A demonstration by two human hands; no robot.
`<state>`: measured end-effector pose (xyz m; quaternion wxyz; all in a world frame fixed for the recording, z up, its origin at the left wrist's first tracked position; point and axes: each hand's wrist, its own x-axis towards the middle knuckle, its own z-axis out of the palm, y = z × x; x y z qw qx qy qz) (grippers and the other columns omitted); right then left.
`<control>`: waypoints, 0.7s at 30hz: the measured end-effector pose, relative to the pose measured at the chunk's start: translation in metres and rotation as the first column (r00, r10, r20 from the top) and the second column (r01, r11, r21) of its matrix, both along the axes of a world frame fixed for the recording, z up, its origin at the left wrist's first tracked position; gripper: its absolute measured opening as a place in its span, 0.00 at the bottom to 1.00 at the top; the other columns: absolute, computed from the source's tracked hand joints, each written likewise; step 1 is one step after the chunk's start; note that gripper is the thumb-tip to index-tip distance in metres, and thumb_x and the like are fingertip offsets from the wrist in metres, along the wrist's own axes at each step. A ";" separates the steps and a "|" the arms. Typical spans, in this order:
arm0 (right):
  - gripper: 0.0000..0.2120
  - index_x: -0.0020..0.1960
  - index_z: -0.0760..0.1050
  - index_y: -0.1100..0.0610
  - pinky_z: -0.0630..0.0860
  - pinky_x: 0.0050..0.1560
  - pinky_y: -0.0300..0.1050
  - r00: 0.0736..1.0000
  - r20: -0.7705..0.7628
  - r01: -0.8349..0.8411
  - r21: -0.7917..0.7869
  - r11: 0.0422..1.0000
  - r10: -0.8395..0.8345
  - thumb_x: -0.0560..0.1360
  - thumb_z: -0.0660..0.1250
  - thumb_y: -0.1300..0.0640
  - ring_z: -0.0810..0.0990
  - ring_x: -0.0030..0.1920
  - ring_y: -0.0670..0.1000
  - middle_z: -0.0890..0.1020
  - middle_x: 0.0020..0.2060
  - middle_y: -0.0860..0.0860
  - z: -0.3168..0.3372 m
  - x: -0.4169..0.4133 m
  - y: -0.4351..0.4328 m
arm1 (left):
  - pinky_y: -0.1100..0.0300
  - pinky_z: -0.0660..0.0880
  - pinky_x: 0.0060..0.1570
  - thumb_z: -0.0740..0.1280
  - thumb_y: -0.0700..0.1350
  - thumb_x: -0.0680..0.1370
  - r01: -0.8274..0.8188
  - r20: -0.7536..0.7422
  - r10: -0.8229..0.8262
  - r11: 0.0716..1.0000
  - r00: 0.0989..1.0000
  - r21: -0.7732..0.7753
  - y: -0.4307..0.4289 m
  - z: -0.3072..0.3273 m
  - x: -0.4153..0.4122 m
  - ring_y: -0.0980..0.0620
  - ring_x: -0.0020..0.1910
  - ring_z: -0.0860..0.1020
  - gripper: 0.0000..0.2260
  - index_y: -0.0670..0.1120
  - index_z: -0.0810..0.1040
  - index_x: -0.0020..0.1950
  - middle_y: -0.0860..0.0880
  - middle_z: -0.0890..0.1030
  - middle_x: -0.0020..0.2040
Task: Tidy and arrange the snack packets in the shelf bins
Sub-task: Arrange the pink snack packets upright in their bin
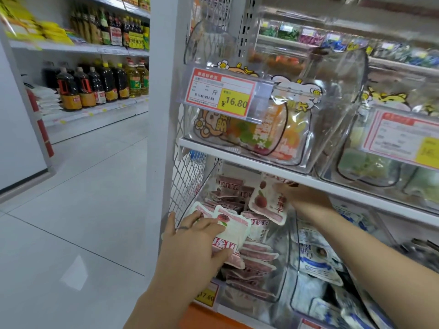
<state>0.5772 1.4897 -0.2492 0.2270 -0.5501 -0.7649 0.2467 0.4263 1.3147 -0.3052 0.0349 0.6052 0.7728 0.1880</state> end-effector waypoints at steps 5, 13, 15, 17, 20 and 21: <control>0.06 0.50 0.71 0.53 0.81 0.39 0.43 0.956 0.282 -0.074 -0.021 0.997 0.077 0.76 0.66 0.53 0.80 0.40 0.47 0.79 0.43 0.47 -0.002 -0.010 -0.016 | 0.44 0.38 0.72 0.55 0.66 0.76 -0.034 -0.041 0.033 0.999 0.999 -0.028 -0.001 0.001 0.004 0.59 0.75 0.53 0.23 0.62 0.65 0.70 0.65 0.65 0.71; 0.08 0.45 0.73 0.52 0.66 0.42 0.41 0.597 0.771 -0.478 0.119 0.870 0.222 0.73 0.68 0.48 0.73 0.41 0.48 0.75 0.41 0.46 -0.021 -0.020 -0.006 | 0.42 0.39 0.72 0.55 0.66 0.76 -0.018 -0.030 0.018 1.000 0.999 -0.012 -0.006 0.002 0.002 0.58 0.75 0.56 0.24 0.62 0.66 0.70 0.64 0.67 0.70; 0.07 0.47 0.76 0.51 0.66 0.44 0.41 0.603 0.770 -0.514 0.175 0.840 0.209 0.75 0.66 0.48 0.74 0.43 0.49 0.78 0.43 0.46 -0.021 -0.022 -0.003 | 0.43 0.39 0.72 0.55 0.66 0.76 -0.016 -0.037 0.015 1.000 0.999 -0.012 -0.006 0.002 0.000 0.59 0.74 0.54 0.23 0.62 0.65 0.70 0.65 0.65 0.71; 0.08 0.48 0.77 0.52 0.66 0.45 0.41 0.577 0.791 -0.548 0.189 0.815 0.205 0.76 0.64 0.49 0.76 0.47 0.51 0.79 0.45 0.47 -0.024 -0.027 -0.003 | 0.45 0.41 0.73 0.54 0.65 0.77 -0.010 -0.038 0.009 1.000 0.999 -0.009 -0.005 0.001 -0.001 0.60 0.74 0.53 0.23 0.62 0.63 0.71 0.66 0.64 0.71; 0.12 0.46 0.75 0.55 0.72 0.49 0.43 0.571 0.802 -0.477 0.152 0.865 0.174 0.78 0.61 0.47 0.78 0.49 0.52 0.79 0.47 0.50 -0.029 -0.033 0.007 | 0.50 0.45 0.73 0.54 0.66 0.77 0.003 -0.010 -0.003 1.000 1.000 0.013 -0.005 0.000 -0.004 0.61 0.74 0.53 0.24 0.62 0.63 0.71 0.66 0.63 0.71; 0.13 0.47 0.76 0.56 0.74 0.50 0.44 0.593 0.788 -0.441 0.142 0.886 0.168 0.77 0.62 0.46 0.78 0.48 0.51 0.79 0.46 0.50 -0.029 -0.033 0.010 | 0.52 0.46 0.73 0.54 0.66 0.76 0.010 -0.001 -0.010 1.000 1.000 0.019 -0.005 0.000 -0.005 0.61 0.74 0.53 0.24 0.62 0.63 0.71 0.67 0.63 0.71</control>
